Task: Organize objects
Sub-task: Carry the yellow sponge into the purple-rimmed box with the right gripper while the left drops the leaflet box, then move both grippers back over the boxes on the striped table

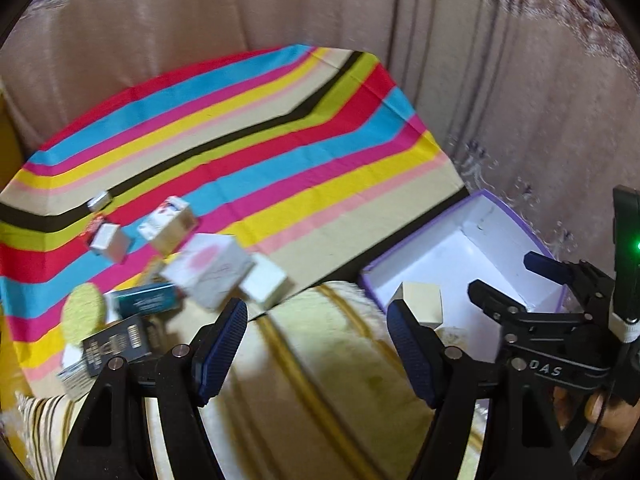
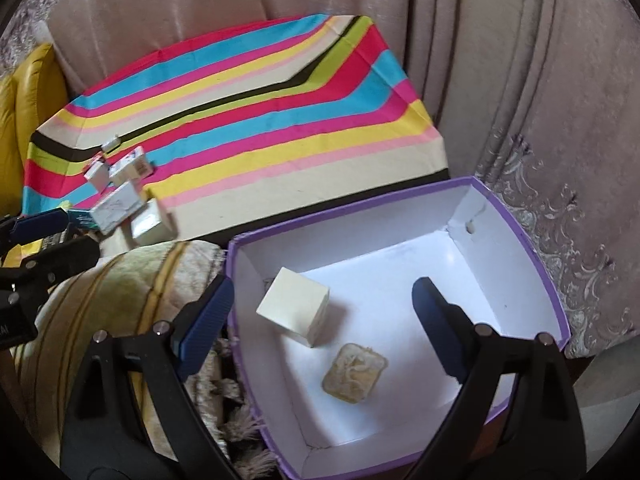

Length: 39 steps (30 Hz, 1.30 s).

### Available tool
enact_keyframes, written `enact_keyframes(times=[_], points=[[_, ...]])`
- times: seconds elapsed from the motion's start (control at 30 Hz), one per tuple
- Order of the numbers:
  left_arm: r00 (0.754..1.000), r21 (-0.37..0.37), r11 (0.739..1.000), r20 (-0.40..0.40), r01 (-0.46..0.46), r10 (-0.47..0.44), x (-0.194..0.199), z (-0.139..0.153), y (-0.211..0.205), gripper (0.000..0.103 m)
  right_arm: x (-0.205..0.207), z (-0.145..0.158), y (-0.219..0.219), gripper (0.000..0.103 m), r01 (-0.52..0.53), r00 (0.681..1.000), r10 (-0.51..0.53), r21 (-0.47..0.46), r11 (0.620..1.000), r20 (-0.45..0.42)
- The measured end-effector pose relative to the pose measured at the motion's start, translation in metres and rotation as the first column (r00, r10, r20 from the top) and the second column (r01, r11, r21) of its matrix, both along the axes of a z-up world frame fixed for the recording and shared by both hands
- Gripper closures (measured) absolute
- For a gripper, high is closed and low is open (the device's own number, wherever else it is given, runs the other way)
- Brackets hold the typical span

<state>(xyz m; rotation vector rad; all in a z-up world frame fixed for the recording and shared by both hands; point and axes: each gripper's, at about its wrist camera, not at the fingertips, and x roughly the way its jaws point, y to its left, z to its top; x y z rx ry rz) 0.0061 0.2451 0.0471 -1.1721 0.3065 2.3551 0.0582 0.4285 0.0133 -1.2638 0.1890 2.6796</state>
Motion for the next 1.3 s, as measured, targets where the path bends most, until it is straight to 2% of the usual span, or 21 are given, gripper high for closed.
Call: enact_keyframes(times=[0.13,0.4,0.6,0.77,0.9,1.07,1.2,1.3], points=[[0.999,0.004,0.999,-0.016,-0.045,0.045,0.000,0.003,-0.019,0.030,-0.003,0.004,-0.009,0.011,-0.041,0.999,0.041,-0.041,0.998,-0.013],[0.993,0.013,0.993,-0.026,-0.113,0.114,0.000,0.006,-0.052,0.030,-0.011,0.016,-0.038,0.011,-0.121,0.992,0.120,-0.025,0.992,-0.023],[0.985,0.046,0.984,0.012,-0.171,0.170,-0.006,0.004,-0.080,0.029,-0.017,0.019,-0.065,0.011,-0.192,0.981,0.191,-0.032,0.981,-0.017],[0.967,0.090,0.963,0.060,-0.254,0.249,-0.015,0.001,-0.123,0.029,-0.022,0.016,-0.087,0.011,-0.246,0.969,0.247,-0.059,0.967,0.001],[0.935,0.106,0.931,0.104,-0.350,0.339,-0.020,-0.006,-0.169,0.029,-0.026,0.014,-0.101,0.011,-0.281,0.959,0.282,-0.066,0.958,0.013],[0.912,0.113,0.912,0.172,-0.393,0.372,-0.024,-0.020,-0.217,0.029,-0.032,0.010,-0.121,0.011,-0.323,0.945,0.326,-0.060,0.944,0.041],[0.893,0.135,0.891,0.197,-0.434,0.406,-0.026,-0.025,-0.252,0.029,-0.038,0.007,-0.133,0.011,-0.358,0.930,0.362,-0.066,0.931,0.058],[0.886,0.140,0.884,0.202,-0.447,0.416,-0.029,-0.026,-0.265,0.029,-0.046,0.006,-0.139,0.011,-0.375,0.922,0.380,-0.070,0.924,0.072]])
